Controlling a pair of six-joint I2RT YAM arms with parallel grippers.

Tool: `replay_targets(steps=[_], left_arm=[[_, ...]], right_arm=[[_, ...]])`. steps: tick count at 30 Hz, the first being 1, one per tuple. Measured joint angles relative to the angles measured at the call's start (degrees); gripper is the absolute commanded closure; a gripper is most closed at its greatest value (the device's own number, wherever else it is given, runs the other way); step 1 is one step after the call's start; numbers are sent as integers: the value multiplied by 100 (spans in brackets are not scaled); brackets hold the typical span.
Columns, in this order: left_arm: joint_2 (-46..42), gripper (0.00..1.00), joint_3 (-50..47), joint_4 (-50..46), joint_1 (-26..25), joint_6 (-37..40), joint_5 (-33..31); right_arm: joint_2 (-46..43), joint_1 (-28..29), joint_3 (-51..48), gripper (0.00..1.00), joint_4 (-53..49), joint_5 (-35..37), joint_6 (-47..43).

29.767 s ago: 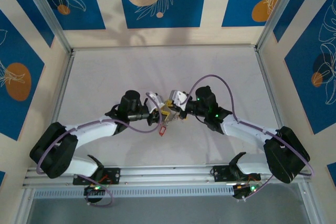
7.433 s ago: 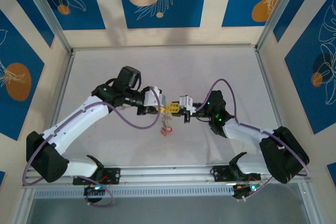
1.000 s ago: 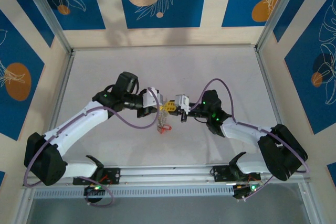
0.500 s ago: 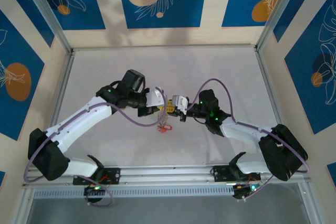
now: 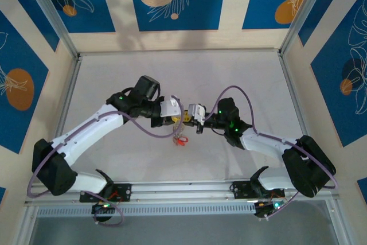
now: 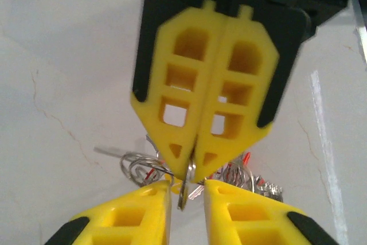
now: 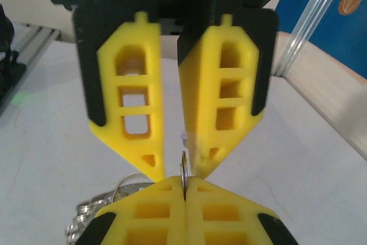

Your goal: Put the keys on the keyring

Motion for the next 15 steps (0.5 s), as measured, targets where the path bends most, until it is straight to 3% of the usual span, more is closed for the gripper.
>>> replay_targets(steps=[15], left_arm=[[-468, 76, -627, 664, 195, 101, 415]], right_arm=[[66, -225, -155, 100, 990, -887, 595]])
